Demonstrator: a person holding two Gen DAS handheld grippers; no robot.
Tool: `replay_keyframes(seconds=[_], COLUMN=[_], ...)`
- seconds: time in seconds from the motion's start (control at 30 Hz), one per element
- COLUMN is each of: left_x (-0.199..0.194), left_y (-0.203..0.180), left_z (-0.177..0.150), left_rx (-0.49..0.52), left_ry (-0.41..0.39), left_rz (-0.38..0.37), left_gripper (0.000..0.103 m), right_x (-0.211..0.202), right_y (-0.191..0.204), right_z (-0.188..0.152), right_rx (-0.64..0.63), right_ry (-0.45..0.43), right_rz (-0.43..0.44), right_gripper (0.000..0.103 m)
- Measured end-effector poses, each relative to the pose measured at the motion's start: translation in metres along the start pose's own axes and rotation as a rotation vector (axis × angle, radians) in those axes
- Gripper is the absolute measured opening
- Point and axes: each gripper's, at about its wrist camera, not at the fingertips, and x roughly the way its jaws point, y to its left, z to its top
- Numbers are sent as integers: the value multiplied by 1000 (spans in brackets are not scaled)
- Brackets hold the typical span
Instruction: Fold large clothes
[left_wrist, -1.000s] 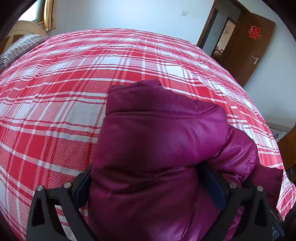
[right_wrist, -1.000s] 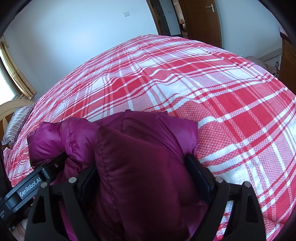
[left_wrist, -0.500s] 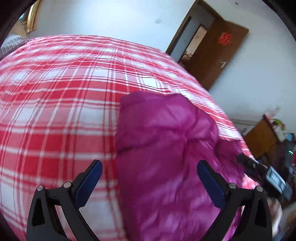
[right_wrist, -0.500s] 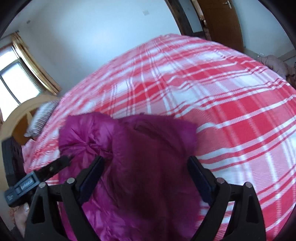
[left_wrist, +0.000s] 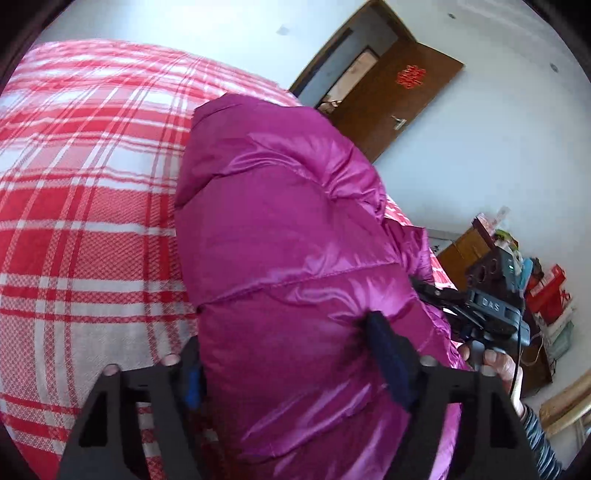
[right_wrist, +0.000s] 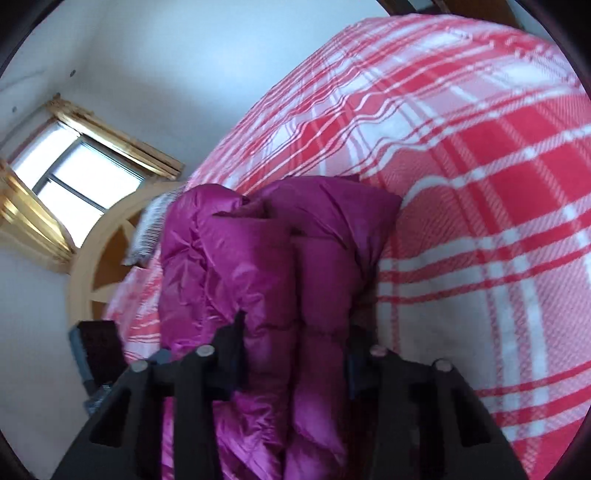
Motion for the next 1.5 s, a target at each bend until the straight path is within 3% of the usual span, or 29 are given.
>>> replay_keyframes(seconds=[0.03, 0.1, 0.2, 0.4, 0.53, 0.83, 0.97, 1.13, 1.17, 1.4, 1.5], left_x=[-2, -11, -33, -106, -164, -269, -296, -302, -299, -290, -286], left_y=[-4, -6, -9, -2, 30, 126, 159, 204, 209, 230, 227], left_z=[0, 4, 6, 3, 1, -15, -28, -45, -45, -62, -68], left_rx=[21, 17, 31, 85, 69, -35, -81, -150, -162, -215, -211], left_ry=[-8, -18, -42, -144, -199, -304, -335, -318, -309, -284, -290], left_rz=[7, -8, -31, 16, 91, 300, 374, 433, 438, 507, 523], left_gripper=[61, 46, 35, 33, 33, 33, 33, 33, 35, 73, 78], right_x=[0, -3, -10, 9, 50, 189, 242, 289, 295, 318, 318], right_y=[-2, -5, 10, 77, 118, 240, 284, 309, 311, 294, 282], right_z=[-1, -3, -4, -3, -1, -31, -50, -76, -80, -87, -88], right_rx=[17, 49, 46, -58, -92, -214, -243, -267, -266, -218, -201], right_ry=[-1, -15, -34, -4, 48, 248, 331, 397, 405, 448, 455], right_rz=[21, 65, 102, 147, 228, 337, 370, 366, 361, 344, 340], right_gripper=[35, 28, 25, 24, 24, 24, 24, 23, 23, 24, 27])
